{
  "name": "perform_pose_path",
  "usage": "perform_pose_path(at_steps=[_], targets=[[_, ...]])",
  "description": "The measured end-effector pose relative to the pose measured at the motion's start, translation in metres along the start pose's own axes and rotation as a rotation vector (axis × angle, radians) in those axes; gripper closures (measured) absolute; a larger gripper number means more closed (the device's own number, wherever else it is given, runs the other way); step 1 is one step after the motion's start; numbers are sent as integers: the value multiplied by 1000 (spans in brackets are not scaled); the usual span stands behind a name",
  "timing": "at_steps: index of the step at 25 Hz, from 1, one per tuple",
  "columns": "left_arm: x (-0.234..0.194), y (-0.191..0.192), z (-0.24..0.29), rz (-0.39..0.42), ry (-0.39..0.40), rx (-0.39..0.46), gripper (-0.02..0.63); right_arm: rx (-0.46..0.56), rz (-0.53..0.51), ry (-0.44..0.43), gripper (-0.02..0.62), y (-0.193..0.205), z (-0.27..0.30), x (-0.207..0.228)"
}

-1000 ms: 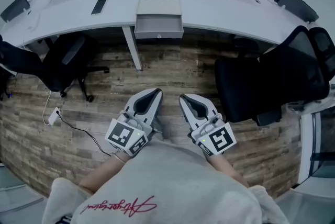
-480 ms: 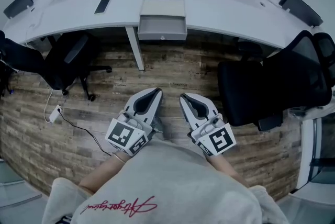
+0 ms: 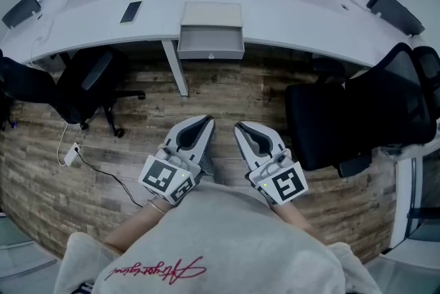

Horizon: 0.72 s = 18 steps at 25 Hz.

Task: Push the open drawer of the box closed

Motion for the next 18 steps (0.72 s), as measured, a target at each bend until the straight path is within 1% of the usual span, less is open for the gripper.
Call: perform_pose_path(at_steps=[7,11,15,18], targets=[[-17,-6,21,2,14,-4,586,-18,44,-6,574,2,17,16],[-31,-7,34,3,25,-3,586,-16,6,-5,574,4,32,27],[-45,-11,45,-3,21,-9,586,-28,30,4,574,4,44,39],[-57,-13,52,-3,16,-10,586,-25,3,5,574,5,56,48]])
Point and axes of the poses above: the fingertips, and each gripper's own axes: z forward along the fingers, x to its right, y out of its underside, the point moved 6 cm from there along -z, backward along the fingers, and after that the axes turned 6 degrees about -x, right-handed, at the moved point
